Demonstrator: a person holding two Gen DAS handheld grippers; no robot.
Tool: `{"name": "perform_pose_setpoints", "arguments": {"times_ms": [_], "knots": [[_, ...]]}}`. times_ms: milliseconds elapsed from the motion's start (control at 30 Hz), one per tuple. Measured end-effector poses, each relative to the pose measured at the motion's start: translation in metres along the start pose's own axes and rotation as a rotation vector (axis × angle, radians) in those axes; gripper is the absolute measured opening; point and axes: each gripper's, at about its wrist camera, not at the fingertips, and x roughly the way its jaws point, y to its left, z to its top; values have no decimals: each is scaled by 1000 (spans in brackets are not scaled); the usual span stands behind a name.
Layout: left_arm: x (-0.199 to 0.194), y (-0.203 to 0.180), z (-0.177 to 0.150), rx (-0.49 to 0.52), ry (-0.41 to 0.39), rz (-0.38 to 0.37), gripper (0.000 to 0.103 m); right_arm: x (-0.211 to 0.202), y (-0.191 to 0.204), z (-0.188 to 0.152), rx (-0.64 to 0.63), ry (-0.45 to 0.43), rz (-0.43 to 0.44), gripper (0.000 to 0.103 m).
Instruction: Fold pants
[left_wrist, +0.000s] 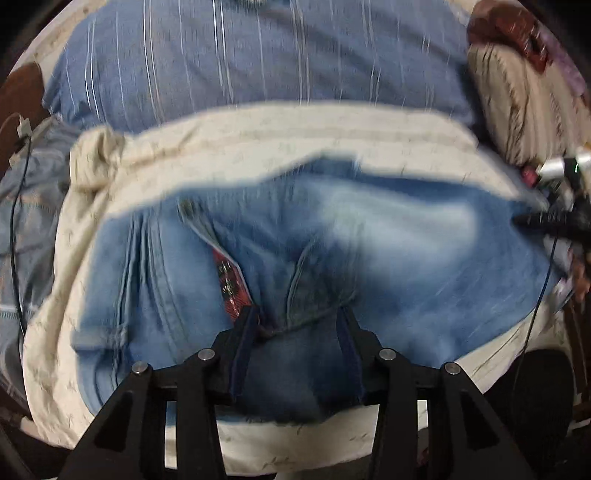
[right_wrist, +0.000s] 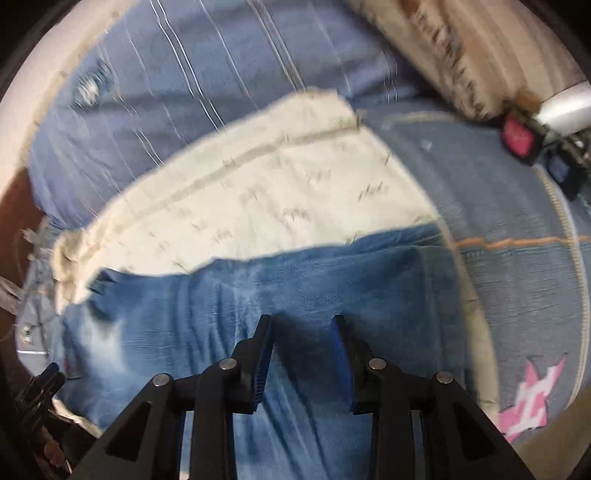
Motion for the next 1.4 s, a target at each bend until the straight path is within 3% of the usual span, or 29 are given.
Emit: {"name": "perform_pose_setpoints", "arguments": {"times_ms": [67,233,333,400,567,667,800,933,1167,1300,1400], "knots": [[9,-1,-14,41,21,47,55,3,0,2,-12,-34,-11,34],[6,-1,-28,55,5,46,55,8,6,12,-33,-84,-53,35],[-4,5,-25,21,16,9,55,6,11,15,-20,-74,-75,35],[-19,8,-22,14,-17,-1,55,-8,21,15,-26,-106,-28,35],[-58,13,-15,64,-159,101,58,-37,82,8,-158,-175,54,35],[-54,36,-8,-3,-155,114,65,-35,135,3,-254,-146,106,35],[-23,57,-10,-87,-57,83,65,-17,197,-10,-357,-79,177,35],[-1,70,-28,-134,0,41,65,13,231,-26,-366,13,231,35],[1,62,-44,-95,-15,52,65,60,238,-37,-345,122,192,35],[-9,68,-42,-126,-4,31,65,55,235,-26,-339,72,179,35],[-29,77,-43,-178,-46,0,65,30,231,-15,-353,-4,257,34]]}}
